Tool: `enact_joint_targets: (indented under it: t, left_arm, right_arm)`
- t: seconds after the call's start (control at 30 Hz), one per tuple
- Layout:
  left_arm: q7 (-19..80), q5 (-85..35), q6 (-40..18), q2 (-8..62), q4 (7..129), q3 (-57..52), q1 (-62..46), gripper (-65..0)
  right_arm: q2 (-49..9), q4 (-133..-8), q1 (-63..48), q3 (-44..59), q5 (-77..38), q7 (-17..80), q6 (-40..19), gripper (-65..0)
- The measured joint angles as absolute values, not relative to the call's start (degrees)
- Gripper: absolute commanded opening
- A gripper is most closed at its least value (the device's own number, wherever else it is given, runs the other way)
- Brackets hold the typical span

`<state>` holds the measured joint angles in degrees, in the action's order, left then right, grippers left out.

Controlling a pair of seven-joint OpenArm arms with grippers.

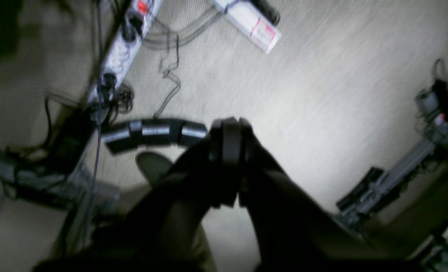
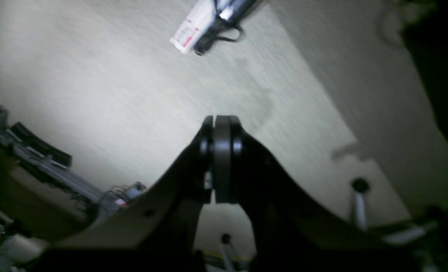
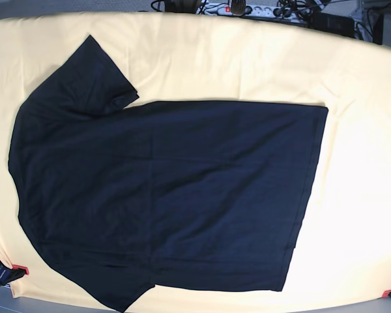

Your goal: Fold the T-shirt properly

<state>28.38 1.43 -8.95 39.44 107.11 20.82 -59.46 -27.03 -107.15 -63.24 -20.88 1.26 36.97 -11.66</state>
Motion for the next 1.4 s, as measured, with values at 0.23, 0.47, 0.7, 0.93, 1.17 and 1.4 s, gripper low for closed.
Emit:
enact_joint_targets:
  t: [0.23, 0.47, 0.7, 0.93, 1.17, 1.4]
  left_arm:
    - [29.0, 1.5, -9.1, 43.1, 122.7, 7.7, -70.7, -65.0]
    - [29.7, 1.3, -9.4, 43.0, 133.5, -3.8, -74.1, -65.0]
    - [30.9, 1.3, -9.7, 42.9, 134.1, -8.4, -74.3, -65.0]
    - [29.5, 1.3, -9.5, 43.0, 134.2, -12.6, -74.3, -65.0]
    - [28.9, 1.1, -11.2, 42.9, 134.1, -13.2, -70.5, -65.0]
    - [28.0, 1.3, -14.3, 43.7, 134.1, -13.2, -62.4, -65.0]
  right_arm:
    - [-29.2, -120.5, -71.4, -20.9, 8.6, 37.6, -7.2, -65.0]
    - [-31.9, -132.9, -74.0, -20.8, 14.3, 39.5, -2.0, -65.0]
    - [-33.5, -134.2, -74.1, -20.8, 18.5, 39.9, -0.2, -65.0]
    - [-33.5, -134.2, -74.0, -20.8, 29.5, 40.4, 6.2, -65.0]
    - [-33.3, -134.2, -71.3, -20.9, 35.2, 40.4, 7.6, -65.0]
    - [-33.3, -134.2, -61.8, -20.9, 33.4, 37.2, 3.3, -65.0]
